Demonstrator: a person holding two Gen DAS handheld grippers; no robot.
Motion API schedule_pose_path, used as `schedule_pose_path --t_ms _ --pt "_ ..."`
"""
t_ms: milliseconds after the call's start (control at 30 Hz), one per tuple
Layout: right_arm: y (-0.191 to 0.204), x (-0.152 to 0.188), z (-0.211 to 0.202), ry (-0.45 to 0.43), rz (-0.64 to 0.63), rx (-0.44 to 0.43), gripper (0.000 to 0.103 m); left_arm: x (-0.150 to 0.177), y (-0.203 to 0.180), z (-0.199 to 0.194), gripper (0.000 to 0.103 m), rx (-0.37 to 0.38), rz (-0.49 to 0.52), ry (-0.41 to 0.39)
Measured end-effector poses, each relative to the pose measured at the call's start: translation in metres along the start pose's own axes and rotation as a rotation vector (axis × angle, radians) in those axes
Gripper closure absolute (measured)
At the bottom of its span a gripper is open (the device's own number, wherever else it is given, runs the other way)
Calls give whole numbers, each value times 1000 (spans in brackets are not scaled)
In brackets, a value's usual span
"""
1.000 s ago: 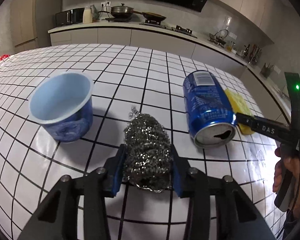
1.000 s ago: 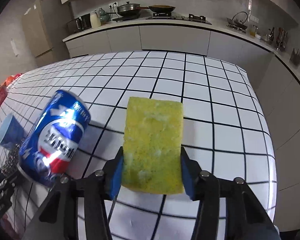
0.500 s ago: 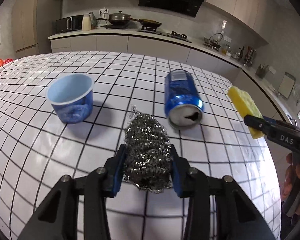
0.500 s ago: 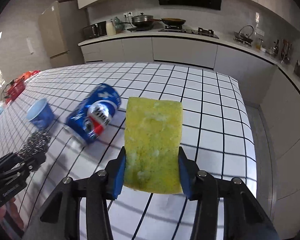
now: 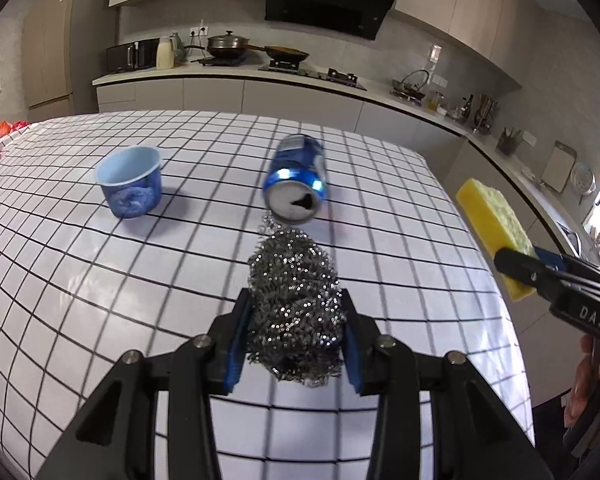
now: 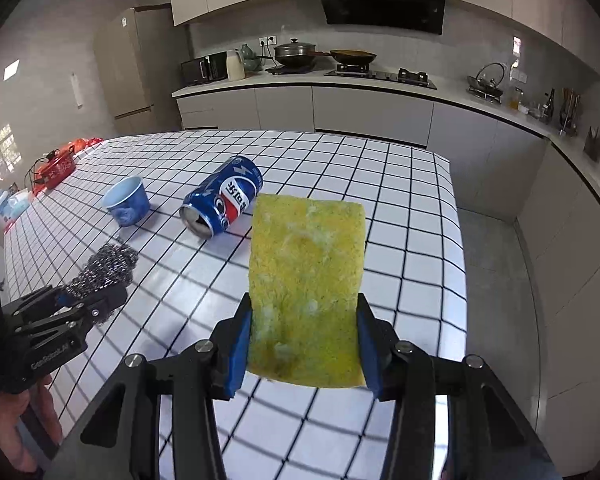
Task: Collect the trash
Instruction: 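Lift the steel wool and yellow sponge and carry them toward the black bin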
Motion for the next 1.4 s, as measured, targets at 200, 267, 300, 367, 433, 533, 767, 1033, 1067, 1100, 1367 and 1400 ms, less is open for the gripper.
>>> schedule_pose_path --t_ms 200,267,300,367,433,533,767,1033,1067,1100,1367,1400 --pt "-12 22 -28 -11 3 -4 54 8 -34 -15 61 19 36 -20" --pt "-21 28 -37 -16 8 -2 54 9 -47 -20 61 28 52 -25" --pt "-26 32 -42 -17 10 4 54 10 -53 -22 61 31 58 -27" --pt "-37 40 -50 -18 19 5 54 13 -66 -24 61 39 71 -28" --pt "-50 48 -60 -21 29 17 54 17 -82 -26 61 48 86 -27" --pt "-71 60 -73 -23 45 33 54 23 -106 -26 61 68 106 -22" --pt "-123 93 -100 -18 97 82 54 34 -170 -21 61 126 175 -5" --pt "-189 134 -129 -7 167 144 54 51 -236 -16 61 188 255 23" --pt "-194 139 -131 -5 173 150 54 54 -244 -15 61 196 266 28" --pt "-201 144 -134 -1 181 154 54 55 -252 -14 61 201 275 32" --pt "-246 180 -143 26 225 174 54 78 -306 -3 61 246 342 80" --pt "-252 185 -141 34 231 171 54 79 -311 -1 61 248 349 87"
Point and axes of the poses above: each gripper's, at about its wrist camera, not at the fingertips, and z roughly the way its jaws point, y to its left, x to its underside, the point moved 3 cm from there along z, roughly the way its jaws point, and after that the axes turned 8 degrees about y, right-handed, at the moved point
